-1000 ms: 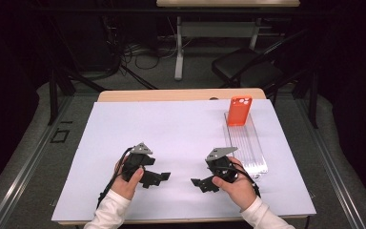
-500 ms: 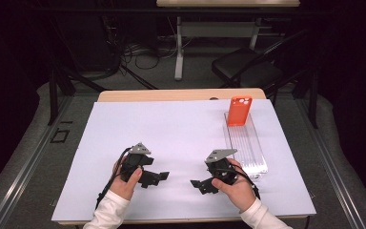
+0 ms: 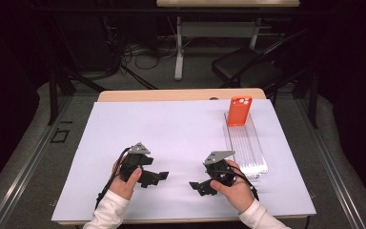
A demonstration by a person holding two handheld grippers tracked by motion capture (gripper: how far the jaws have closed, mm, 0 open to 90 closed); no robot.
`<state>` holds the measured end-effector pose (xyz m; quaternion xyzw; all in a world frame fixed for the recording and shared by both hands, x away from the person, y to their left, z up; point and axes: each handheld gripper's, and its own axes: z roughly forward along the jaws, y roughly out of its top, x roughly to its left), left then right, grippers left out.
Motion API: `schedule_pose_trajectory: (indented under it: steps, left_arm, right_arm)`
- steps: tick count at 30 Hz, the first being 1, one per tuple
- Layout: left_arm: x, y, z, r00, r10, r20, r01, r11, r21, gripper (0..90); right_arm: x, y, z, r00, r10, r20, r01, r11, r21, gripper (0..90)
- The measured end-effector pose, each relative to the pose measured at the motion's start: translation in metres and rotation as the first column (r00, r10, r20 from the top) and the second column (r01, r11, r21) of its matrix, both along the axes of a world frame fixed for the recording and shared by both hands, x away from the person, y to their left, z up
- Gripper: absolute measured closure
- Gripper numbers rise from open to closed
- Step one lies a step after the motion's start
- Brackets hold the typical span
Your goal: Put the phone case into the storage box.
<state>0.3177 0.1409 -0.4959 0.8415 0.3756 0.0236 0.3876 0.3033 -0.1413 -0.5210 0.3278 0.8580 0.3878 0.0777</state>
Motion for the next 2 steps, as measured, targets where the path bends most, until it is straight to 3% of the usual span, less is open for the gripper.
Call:
schedule_pose_trajectory:
  steps: [2]
  left_arm:
    - [0.0001,-0.0003,0.0007,1.0,0.0,0.001,0.0,1.0,-0.002,15.7]
  right_arm:
    - [-0.0003,0.0004,0.0006,1.0,-0.002,0.0,0.002,1.0,0.004,11.1]
